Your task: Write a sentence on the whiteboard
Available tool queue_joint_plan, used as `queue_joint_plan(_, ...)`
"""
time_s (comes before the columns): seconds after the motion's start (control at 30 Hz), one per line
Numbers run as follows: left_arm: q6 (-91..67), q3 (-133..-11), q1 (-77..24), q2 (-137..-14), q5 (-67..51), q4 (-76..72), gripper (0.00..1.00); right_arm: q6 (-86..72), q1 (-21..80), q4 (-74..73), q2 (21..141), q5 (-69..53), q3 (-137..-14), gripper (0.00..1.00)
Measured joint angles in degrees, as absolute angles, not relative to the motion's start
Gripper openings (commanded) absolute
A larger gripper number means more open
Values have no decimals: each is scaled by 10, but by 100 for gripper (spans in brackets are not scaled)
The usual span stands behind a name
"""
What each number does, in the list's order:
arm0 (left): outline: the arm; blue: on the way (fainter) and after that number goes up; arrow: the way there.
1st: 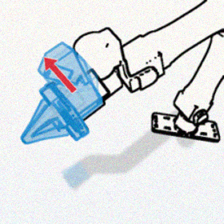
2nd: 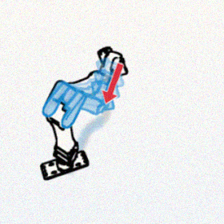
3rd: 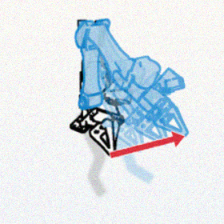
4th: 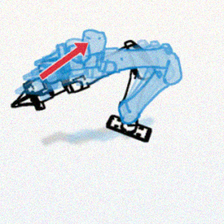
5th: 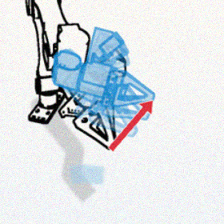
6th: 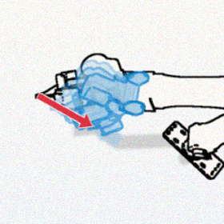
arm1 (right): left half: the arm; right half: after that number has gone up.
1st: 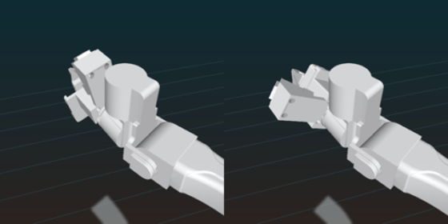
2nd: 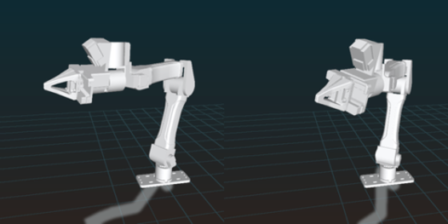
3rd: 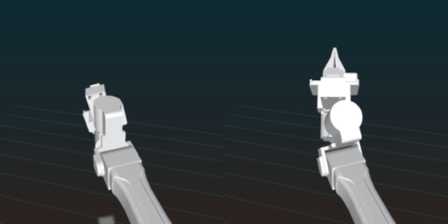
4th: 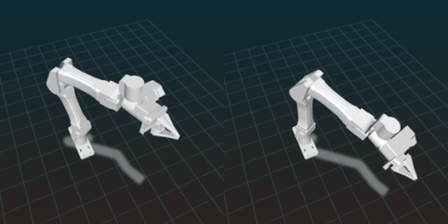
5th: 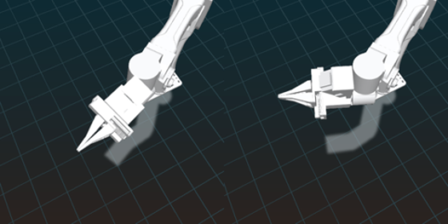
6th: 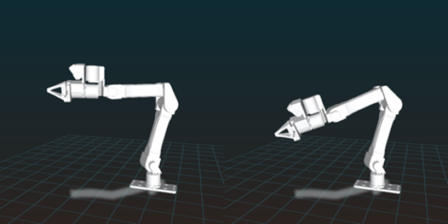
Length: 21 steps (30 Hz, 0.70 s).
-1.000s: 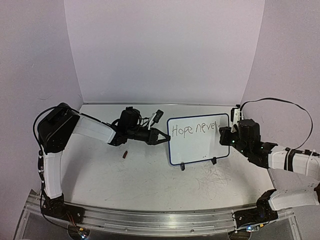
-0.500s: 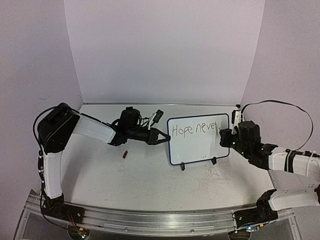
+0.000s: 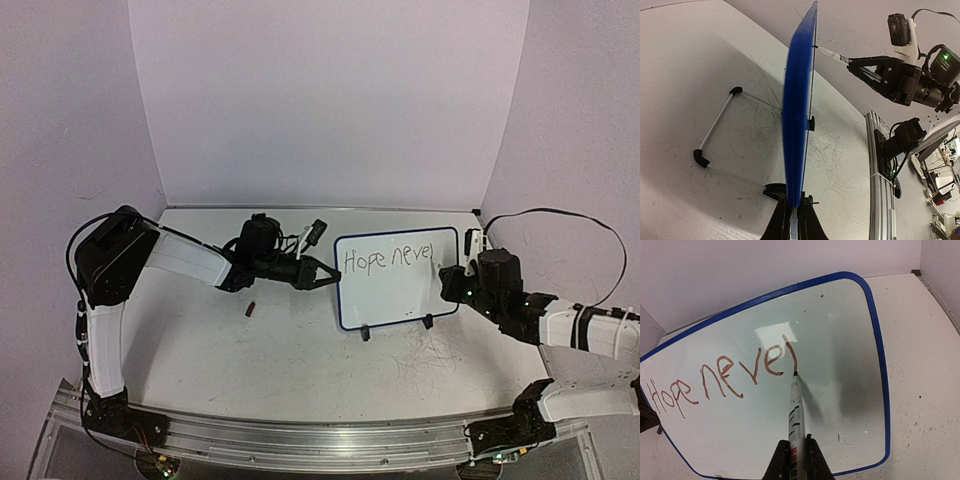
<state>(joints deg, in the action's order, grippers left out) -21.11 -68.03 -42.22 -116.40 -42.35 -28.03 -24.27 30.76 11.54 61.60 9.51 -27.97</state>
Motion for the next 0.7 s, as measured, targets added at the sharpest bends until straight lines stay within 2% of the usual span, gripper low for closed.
queue_joint_plan(0.7, -211, -680, -422, -1164, -423, -280, 0, -221, 308, 132, 634, 118, -306, 0)
